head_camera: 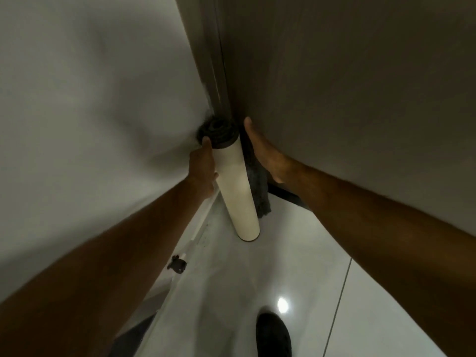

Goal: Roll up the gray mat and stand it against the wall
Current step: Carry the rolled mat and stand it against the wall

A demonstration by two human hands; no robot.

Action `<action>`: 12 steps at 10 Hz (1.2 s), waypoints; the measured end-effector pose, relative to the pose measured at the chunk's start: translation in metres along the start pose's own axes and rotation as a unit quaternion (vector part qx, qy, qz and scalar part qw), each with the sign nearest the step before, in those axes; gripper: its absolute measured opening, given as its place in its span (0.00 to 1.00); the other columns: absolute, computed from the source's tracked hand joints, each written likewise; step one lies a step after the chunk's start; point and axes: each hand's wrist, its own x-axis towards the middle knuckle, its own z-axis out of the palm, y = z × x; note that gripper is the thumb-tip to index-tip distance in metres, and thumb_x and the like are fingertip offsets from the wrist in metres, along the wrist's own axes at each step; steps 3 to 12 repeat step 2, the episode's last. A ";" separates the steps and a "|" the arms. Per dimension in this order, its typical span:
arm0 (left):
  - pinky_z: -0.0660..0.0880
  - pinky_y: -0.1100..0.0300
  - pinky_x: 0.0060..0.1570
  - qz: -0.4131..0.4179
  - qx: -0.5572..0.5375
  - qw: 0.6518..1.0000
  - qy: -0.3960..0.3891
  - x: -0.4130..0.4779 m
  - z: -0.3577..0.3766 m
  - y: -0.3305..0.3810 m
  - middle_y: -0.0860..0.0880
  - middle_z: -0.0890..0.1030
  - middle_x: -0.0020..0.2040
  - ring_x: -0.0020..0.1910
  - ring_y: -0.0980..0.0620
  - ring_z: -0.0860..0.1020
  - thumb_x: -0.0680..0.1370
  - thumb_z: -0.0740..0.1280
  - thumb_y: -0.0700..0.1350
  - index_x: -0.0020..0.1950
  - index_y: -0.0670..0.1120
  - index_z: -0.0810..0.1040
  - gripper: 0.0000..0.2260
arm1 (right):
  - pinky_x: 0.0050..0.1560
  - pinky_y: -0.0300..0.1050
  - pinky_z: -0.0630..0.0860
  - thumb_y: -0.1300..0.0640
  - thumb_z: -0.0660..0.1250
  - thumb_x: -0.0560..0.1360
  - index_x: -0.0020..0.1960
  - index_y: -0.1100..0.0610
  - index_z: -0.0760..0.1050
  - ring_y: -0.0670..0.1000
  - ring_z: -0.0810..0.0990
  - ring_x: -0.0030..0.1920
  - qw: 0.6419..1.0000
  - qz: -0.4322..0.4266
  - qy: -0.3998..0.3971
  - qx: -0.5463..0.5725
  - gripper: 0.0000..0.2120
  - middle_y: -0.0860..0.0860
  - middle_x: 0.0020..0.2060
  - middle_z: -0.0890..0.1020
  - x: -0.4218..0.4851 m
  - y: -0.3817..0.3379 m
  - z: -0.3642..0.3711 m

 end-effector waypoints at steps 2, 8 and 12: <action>0.68 0.52 0.68 0.235 0.157 0.959 -0.003 -0.056 0.016 0.049 0.38 0.71 0.70 0.69 0.41 0.71 0.81 0.63 0.52 0.73 0.39 0.66 0.25 | 0.46 0.27 0.70 0.42 0.61 0.81 0.57 0.51 0.77 0.37 0.79 0.49 0.978 -0.121 0.110 -0.130 0.14 0.51 0.60 0.81 -0.049 -0.042 -0.016; 0.68 0.52 0.68 0.235 0.157 0.959 -0.003 -0.056 0.016 0.049 0.38 0.71 0.70 0.69 0.41 0.71 0.81 0.63 0.52 0.73 0.39 0.66 0.25 | 0.46 0.27 0.70 0.42 0.61 0.81 0.57 0.51 0.77 0.37 0.79 0.49 0.978 -0.121 0.110 -0.130 0.14 0.51 0.60 0.81 -0.049 -0.042 -0.016; 0.68 0.52 0.68 0.235 0.157 0.959 -0.003 -0.056 0.016 0.049 0.38 0.71 0.70 0.69 0.41 0.71 0.81 0.63 0.52 0.73 0.39 0.66 0.25 | 0.46 0.27 0.70 0.42 0.61 0.81 0.57 0.51 0.77 0.37 0.79 0.49 0.978 -0.121 0.110 -0.130 0.14 0.51 0.60 0.81 -0.049 -0.042 -0.016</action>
